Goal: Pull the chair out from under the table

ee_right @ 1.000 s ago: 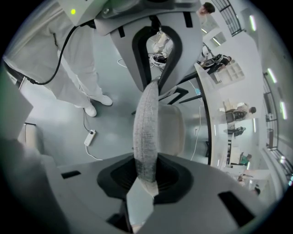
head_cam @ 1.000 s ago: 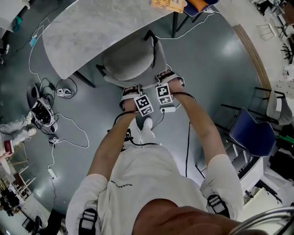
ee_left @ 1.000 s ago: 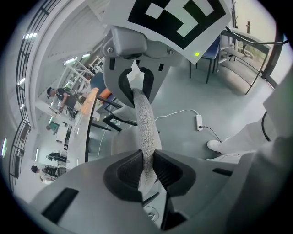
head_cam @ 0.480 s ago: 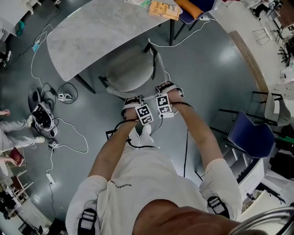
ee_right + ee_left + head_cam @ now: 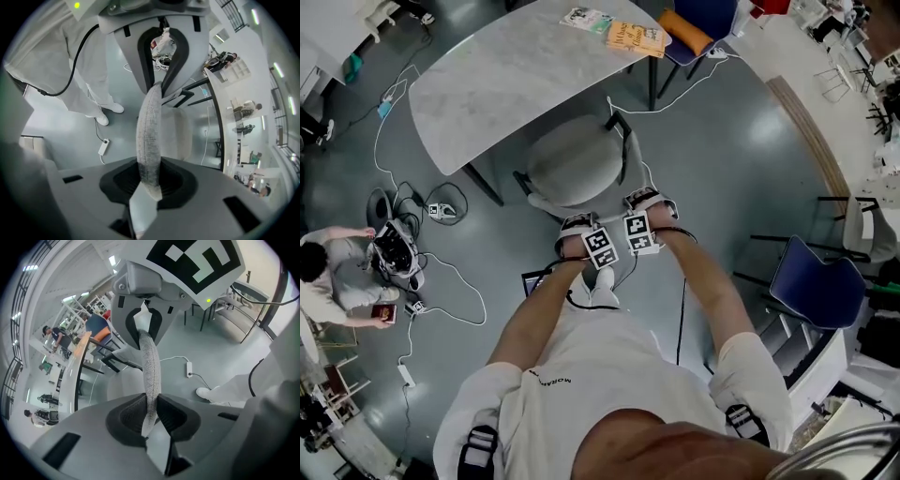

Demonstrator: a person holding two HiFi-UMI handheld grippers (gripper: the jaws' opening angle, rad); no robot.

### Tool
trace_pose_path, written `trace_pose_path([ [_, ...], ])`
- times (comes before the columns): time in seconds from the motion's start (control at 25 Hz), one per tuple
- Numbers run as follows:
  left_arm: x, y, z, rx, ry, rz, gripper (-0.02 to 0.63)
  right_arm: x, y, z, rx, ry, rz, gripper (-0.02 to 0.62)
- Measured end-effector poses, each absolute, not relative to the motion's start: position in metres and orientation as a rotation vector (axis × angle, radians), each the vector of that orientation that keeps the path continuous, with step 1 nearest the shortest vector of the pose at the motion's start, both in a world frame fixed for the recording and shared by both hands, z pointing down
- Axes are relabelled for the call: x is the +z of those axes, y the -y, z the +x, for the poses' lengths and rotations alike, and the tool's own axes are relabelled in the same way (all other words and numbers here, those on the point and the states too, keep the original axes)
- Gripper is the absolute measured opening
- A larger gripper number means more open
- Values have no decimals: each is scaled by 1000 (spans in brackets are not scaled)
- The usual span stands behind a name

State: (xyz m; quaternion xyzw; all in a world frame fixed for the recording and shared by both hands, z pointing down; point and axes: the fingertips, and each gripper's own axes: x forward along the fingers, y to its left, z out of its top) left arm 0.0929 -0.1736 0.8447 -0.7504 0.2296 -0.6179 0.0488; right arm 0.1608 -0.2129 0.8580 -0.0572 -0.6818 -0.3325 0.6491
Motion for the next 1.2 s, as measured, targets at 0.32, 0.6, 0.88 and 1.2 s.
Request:
trace_pose_path([
  [0.32,841,142,111,-1885,-681,-2328,68,856,184,178,-755,1530,-169,95],
  [0.6,840,111,120,-1891,-614,-2341,66,855,154,187,-754,1526,-199,94],
  [0.88,837,87,128,-1888,-535,-2358,66,853,131,195,-742,1515,-211,92],
  [1.2,834,61,137,-1859,-440,-2422,67,849,105,205,-710,1504,-231,92],
])
